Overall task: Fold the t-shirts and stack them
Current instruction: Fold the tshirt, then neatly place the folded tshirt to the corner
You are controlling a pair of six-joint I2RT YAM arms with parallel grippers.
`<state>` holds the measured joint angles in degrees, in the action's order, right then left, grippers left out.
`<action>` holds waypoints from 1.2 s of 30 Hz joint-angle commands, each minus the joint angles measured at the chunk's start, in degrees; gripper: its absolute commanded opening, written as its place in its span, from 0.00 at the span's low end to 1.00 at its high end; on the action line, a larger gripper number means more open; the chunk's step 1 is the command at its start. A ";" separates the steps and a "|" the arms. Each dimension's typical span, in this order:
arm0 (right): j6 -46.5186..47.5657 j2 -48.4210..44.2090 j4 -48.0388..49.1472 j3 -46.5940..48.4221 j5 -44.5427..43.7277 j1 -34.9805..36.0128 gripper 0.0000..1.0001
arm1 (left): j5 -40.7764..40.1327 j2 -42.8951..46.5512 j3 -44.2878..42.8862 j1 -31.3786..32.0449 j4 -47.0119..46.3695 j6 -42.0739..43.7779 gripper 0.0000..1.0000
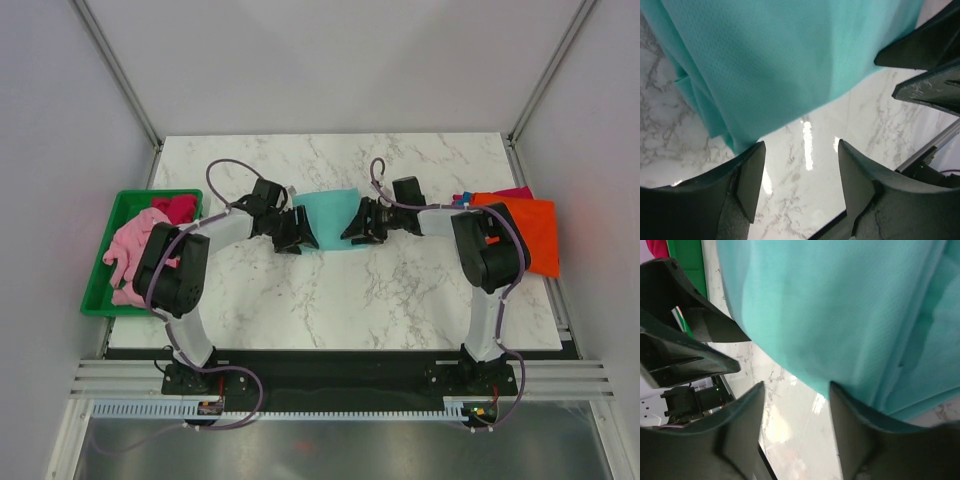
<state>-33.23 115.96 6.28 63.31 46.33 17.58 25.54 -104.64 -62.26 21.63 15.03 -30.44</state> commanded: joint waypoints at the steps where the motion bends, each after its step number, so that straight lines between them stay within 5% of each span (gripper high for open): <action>1: 5.72 -6.61 -9.34 6.20 -1.67 -0.53 0.66 | -1.89 8.21 -6.72 0.34 7.01 3.36 0.68; 6: 9.23 -12.94 -17.70 12.45 -4.13 -0.97 0.98 | -6.54 17.43 -12.88 1.05 16.94 5.91 0.75; 25: 16.36 5.05 -30.72 34.42 -22.16 -4.84 0.98 | -21.13 64.71 14.97 1.22 23.73 9.61 0.76; 36: 13.64 20.08 -29.75 44.17 -23.29 -0.27 0.97 | -22.56 68.43 18.58 1.22 21.45 9.52 0.77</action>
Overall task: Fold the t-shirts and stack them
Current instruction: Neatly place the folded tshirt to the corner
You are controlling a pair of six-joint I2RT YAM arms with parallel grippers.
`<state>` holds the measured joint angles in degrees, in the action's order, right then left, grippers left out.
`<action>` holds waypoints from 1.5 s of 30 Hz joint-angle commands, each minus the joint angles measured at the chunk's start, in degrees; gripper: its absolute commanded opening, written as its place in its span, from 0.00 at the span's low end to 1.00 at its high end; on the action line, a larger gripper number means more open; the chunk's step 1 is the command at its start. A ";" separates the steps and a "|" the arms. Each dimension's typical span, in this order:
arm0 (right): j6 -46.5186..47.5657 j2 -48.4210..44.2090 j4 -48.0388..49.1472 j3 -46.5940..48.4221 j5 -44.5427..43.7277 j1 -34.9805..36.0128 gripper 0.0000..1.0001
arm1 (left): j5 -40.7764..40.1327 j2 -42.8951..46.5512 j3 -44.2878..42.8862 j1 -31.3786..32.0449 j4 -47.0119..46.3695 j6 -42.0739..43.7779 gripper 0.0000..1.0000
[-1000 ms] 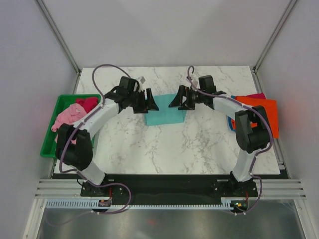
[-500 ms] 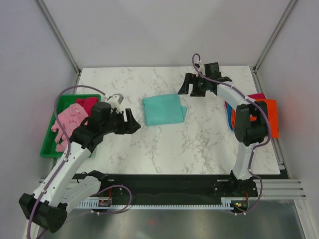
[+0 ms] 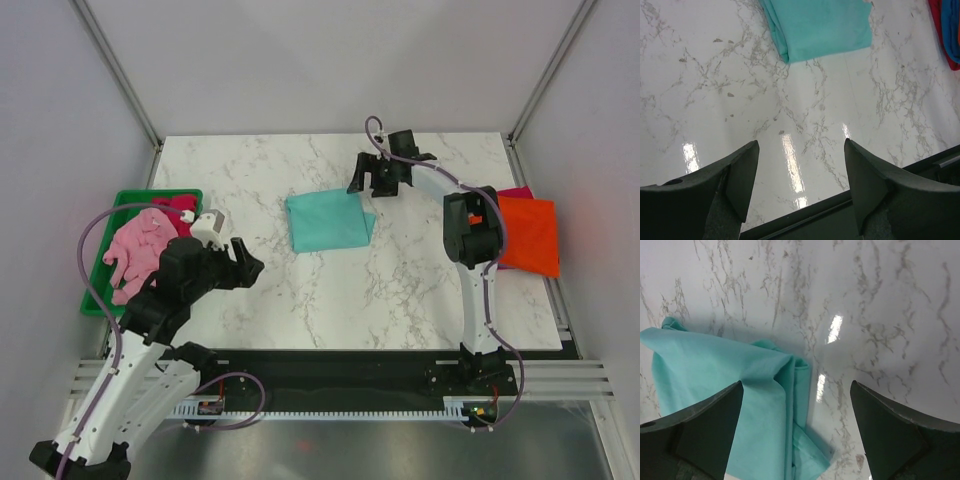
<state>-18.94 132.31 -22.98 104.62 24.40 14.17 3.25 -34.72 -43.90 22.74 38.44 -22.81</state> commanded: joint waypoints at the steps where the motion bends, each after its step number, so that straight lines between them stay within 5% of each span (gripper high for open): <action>1: -0.75 4.35 -0.40 3.13 -1.72 3.84 0.96 | 0.00 -1.67 0.22 0.11 -1.96 1.89 0.77; 8: -4.17 7.26 5.13 -0.55 -0.76 5.43 0.74 | -0.61 -0.70 0.39 0.11 -2.05 2.07 0.76; 17: -6.64 5.68 14.36 -8.63 4.94 3.85 0.01 | 0.01 -0.88 0.48 0.11 -2.22 2.24 0.77; 26: -1.37 -12.93 14.73 -22.23 6.28 2.17 0.00 | 0.71 -0.44 0.48 0.02 -2.49 2.24 0.76; 37: 4.87 -47.19 -3.27 -39.04 -17.68 1.56 0.00 | 0.54 0.18 0.92 0.11 -2.58 2.24 0.76; 45: 7.51 -59.87 -13.92 -41.34 -31.60 0.33 0.00 | 0.71 -0.17 1.18 0.11 -2.93 1.98 0.76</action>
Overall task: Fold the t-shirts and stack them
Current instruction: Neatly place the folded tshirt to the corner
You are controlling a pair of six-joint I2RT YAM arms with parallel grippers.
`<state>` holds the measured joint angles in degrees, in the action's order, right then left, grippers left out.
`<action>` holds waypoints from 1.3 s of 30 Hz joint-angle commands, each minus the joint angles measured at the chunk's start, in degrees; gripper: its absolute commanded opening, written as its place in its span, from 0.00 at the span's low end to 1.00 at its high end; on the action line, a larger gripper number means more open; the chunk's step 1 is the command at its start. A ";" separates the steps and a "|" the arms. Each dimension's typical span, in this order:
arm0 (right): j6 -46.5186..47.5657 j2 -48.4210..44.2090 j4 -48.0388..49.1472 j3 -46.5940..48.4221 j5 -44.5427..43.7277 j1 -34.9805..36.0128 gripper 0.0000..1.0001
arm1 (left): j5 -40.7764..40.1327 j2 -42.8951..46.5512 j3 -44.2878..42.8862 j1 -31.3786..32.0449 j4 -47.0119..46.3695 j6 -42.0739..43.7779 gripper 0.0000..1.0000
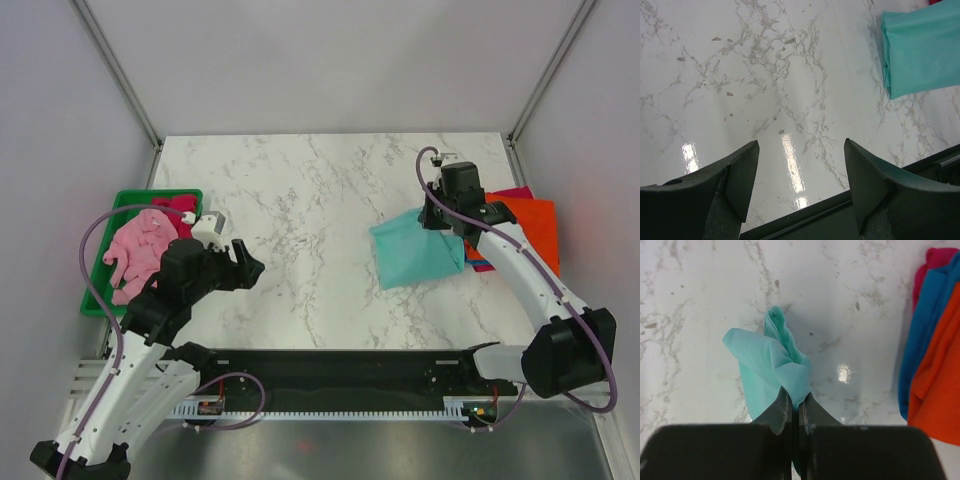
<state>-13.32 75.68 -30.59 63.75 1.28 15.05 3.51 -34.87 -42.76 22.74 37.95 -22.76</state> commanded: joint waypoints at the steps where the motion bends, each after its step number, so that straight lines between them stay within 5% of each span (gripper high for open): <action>1: 1.81 -3.87 -7.02 -0.46 -9.27 -0.63 0.00 | 0.36 -0.11 0.05 0.20 -2.45 1.93 0.76; 15: 7.25 -8.97 -14.32 7.00 -19.91 -5.99 0.00 | 0.36 0.16 0.22 0.64 -2.62 1.76 0.76; 31: 16.39 -5.90 -21.09 22.82 -14.90 -14.16 0.00 | 0.27 -0.55 0.31 1.08 -2.45 1.67 0.76; 39: 17.28 -4.05 -21.00 23.36 -10.42 -19.70 0.00 | 0.27 -1.16 0.40 1.08 -2.53 1.58 0.76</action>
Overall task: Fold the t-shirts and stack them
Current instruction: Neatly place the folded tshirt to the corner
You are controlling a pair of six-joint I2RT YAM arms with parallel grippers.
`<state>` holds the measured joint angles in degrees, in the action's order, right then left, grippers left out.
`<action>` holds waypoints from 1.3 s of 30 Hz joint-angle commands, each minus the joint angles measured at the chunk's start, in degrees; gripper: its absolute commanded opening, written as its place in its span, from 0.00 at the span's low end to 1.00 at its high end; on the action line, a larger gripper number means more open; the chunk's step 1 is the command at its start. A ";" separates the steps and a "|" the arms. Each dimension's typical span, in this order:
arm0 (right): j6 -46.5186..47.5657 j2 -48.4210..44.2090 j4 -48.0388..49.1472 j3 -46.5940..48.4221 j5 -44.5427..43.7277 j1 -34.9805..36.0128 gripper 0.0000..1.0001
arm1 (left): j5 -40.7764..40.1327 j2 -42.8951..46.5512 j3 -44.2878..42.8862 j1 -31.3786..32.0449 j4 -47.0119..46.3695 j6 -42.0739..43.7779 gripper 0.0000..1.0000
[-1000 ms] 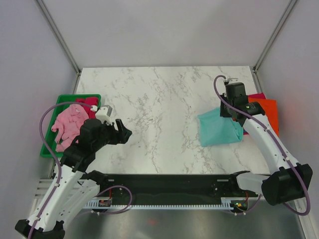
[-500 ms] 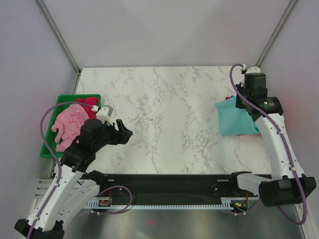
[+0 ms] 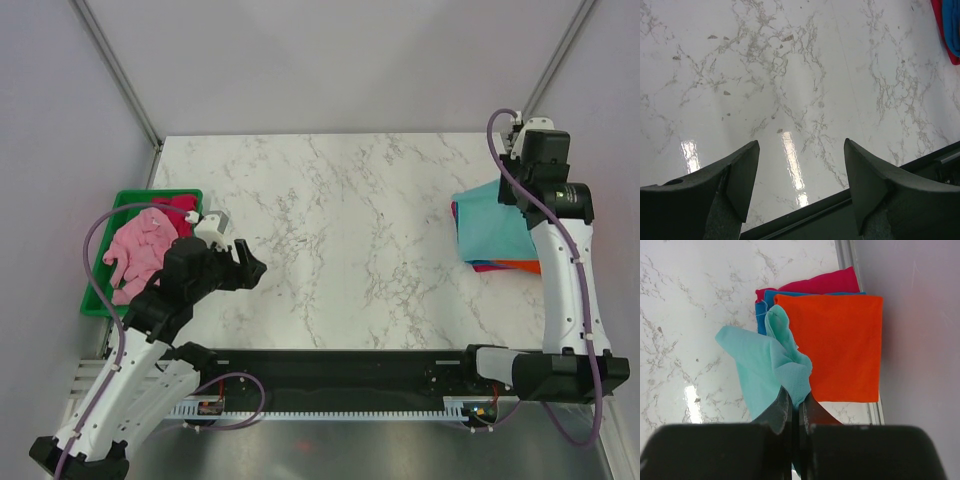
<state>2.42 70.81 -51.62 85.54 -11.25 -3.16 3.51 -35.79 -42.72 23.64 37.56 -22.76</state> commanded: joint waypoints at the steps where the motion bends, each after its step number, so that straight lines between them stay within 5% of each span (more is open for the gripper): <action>1: 1.63 1.00 0.28 1.04 2.80 -2.46 0.00 | 0.27 -0.33 0.36 0.18 -2.05 1.58 0.76; 25: 4.26 14.44 11.88 -1.42 1.85 -13.63 0.00 | -0.08 -2.53 0.44 0.62 -2.14 1.32 0.76; 39: 1.63 33.77 24.10 -3.55 1.40 -17.23 0.00 | -0.52 -3.58 0.53 0.71 -2.05 1.23 0.76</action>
<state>4.69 102.04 -32.21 80.66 -9.61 -20.45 3.46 -39.09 -42.72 24.14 37.58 -22.79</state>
